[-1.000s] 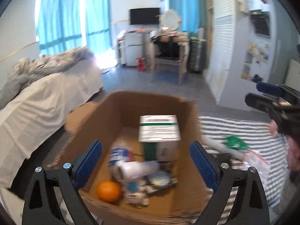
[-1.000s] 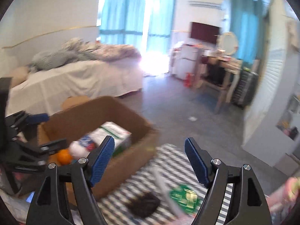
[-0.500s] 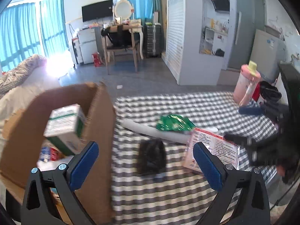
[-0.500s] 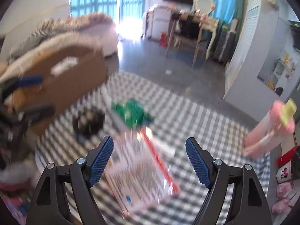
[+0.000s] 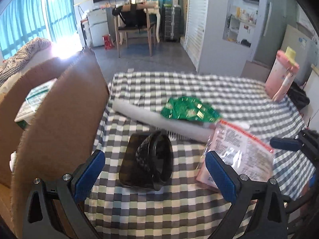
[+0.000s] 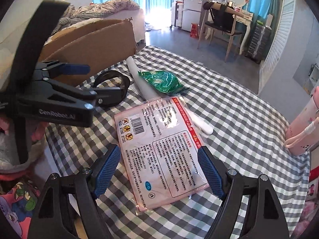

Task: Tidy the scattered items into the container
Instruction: 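Move both grippers back toward the plastic bag on the table, then grasp the printed plastic bag with the right gripper and lift it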

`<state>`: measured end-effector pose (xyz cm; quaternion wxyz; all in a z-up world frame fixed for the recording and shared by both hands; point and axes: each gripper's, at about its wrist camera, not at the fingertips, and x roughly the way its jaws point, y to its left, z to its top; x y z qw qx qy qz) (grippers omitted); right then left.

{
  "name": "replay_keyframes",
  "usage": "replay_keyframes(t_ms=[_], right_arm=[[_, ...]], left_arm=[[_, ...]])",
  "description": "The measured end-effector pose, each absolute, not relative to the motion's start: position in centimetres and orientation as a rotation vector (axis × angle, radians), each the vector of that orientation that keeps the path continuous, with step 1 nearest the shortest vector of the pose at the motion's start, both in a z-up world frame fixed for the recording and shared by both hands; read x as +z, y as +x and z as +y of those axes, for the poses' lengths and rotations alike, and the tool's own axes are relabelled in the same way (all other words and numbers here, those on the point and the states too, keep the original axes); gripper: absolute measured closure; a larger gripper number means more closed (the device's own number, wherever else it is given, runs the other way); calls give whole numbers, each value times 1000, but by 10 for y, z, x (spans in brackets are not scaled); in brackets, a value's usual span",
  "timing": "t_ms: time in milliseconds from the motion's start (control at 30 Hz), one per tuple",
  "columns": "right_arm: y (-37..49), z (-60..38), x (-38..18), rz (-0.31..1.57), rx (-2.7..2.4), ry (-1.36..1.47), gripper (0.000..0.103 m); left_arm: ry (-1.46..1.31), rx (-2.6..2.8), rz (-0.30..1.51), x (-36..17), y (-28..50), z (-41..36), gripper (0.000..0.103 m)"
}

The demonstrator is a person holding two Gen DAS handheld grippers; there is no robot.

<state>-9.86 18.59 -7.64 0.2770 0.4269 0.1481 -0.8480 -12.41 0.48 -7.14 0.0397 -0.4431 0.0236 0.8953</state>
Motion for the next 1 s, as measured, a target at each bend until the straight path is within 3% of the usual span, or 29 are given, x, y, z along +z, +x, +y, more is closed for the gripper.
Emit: replay_keyframes(t_ms=[167, 300, 500, 567, 600, 1000], right_arm=[[-101, 180, -78, 385, -2271, 1161, 24], [-101, 174, -78, 383, -2262, 1159, 24], [-96, 160, -77, 402, -2240, 1147, 24], [-93, 155, -76, 423, -2237, 1141, 24], [-92, 152, -76, 434, -2238, 1137, 24], [-82, 121, -102, 737, -2310, 1142, 24]], left_arm=[[-1410, 2714, 86, -78, -127, 2, 26], [-1425, 2723, 102, -78, -127, -4, 59], [-1418, 2720, 86, -75, -123, -9, 63], [-1394, 2735, 93, -69, -121, -9, 90], [-1382, 2750, 104, -65, -119, -9, 94], [-1396, 2714, 72, -64, -120, -13, 95]])
